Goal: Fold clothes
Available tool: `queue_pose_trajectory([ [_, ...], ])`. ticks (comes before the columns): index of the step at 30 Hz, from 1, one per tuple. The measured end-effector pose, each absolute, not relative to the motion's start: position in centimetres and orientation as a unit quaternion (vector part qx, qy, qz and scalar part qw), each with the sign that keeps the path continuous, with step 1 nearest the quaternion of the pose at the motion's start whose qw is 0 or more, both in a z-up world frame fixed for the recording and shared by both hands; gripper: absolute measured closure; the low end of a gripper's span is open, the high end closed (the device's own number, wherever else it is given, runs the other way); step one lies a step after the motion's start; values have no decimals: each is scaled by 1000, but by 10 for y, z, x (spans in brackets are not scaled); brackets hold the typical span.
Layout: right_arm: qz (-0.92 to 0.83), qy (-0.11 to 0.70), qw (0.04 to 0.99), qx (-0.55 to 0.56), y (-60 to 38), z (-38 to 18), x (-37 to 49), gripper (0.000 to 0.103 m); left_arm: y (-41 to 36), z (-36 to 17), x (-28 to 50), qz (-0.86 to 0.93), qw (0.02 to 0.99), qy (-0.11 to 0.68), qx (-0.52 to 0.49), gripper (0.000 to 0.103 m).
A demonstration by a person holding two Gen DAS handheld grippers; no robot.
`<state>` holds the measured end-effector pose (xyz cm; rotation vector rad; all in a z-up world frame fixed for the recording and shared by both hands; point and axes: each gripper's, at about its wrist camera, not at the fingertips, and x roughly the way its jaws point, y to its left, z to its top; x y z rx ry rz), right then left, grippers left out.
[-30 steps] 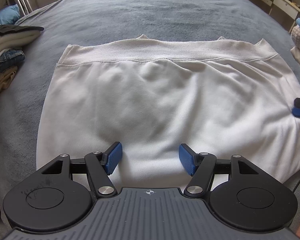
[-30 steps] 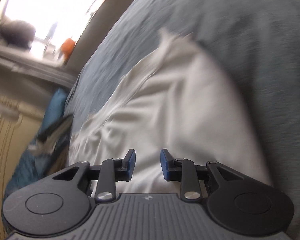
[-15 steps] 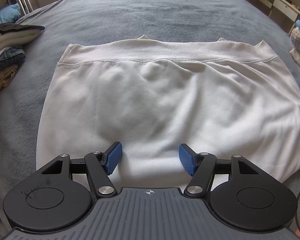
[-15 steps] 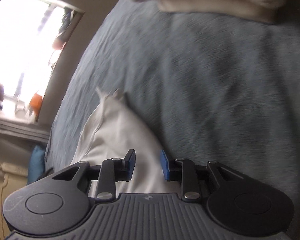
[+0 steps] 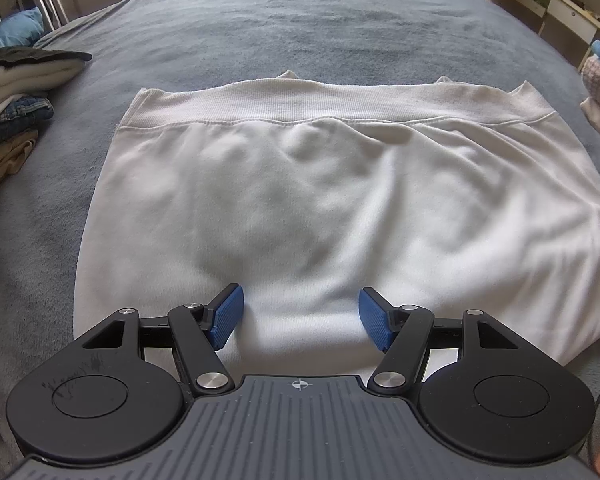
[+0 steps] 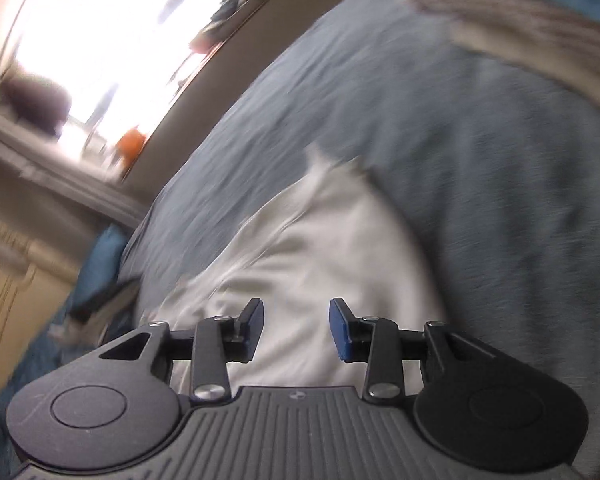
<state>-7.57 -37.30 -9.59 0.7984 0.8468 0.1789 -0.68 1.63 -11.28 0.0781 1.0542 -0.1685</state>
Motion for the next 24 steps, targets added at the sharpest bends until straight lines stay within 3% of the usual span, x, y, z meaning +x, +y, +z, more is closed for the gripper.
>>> queue_pose_trajectory([
  [5,118,460,794,380,-349,-123,-71,64,20,-113,-8,-82,861,502,29,35],
  [6,115,463,789,386,-352,-129,-74,64,21,-113,-9,-80,861,502,29,31],
  [10,66,459,798,386,-387,-133,-98,75,32,-114,-10,-78,864,498,15,27],
  [15,-3,451,841,299,-402,-100,-107,69,59,-95,-34,-95,889,448,10,27],
  [19,87,444,845,286,-379,-84,-98,69,90,-86,-64,-156,889,430,-28,32],
  [24,214,458,819,273,-331,-89,-74,69,113,-103,-83,-166,870,460,-63,42],
])
